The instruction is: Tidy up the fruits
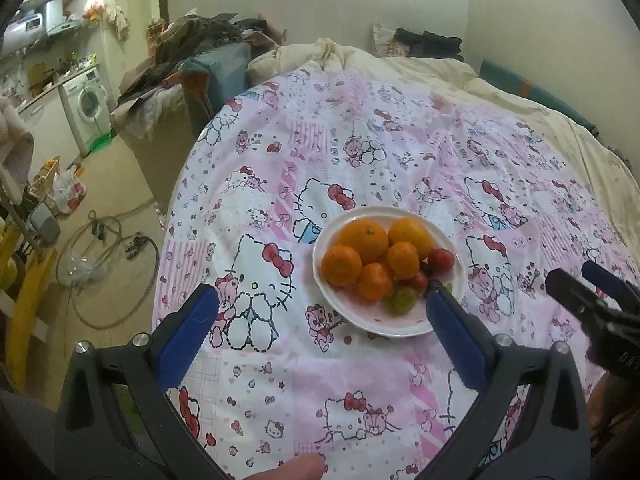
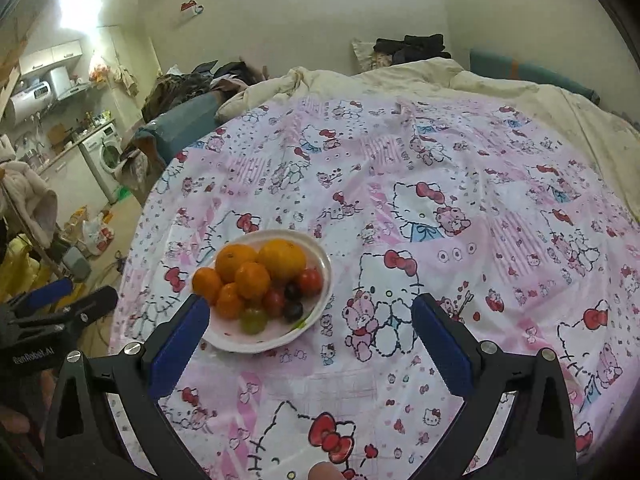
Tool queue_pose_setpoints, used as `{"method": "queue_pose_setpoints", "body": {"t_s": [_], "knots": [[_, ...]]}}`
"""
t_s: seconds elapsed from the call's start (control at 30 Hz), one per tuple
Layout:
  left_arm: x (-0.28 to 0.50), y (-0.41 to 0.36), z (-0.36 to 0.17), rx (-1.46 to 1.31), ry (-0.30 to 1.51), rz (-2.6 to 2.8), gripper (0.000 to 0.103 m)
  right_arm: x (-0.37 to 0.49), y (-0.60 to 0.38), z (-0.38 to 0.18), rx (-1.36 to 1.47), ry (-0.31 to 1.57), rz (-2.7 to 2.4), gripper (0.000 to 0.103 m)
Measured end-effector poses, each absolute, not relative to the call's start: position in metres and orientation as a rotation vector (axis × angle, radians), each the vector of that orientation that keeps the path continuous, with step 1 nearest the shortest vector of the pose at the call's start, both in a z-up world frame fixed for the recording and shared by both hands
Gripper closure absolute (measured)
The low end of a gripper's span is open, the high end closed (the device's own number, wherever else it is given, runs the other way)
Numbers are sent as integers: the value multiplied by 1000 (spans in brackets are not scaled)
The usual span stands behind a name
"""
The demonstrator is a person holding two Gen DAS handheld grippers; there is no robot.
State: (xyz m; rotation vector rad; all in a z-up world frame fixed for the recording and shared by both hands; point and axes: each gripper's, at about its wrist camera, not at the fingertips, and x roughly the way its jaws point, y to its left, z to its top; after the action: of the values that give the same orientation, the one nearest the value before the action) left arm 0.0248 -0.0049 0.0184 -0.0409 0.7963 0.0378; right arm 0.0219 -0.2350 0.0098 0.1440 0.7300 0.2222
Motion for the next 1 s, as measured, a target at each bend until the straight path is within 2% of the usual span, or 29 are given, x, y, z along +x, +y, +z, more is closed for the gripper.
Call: {"method": "queue_pose_setpoints", "body": {"t_s": [1.0], "knots": [[19, -16, 18, -19, 791, 27, 1, 28, -231, 2, 142, 760, 219, 0]]}}
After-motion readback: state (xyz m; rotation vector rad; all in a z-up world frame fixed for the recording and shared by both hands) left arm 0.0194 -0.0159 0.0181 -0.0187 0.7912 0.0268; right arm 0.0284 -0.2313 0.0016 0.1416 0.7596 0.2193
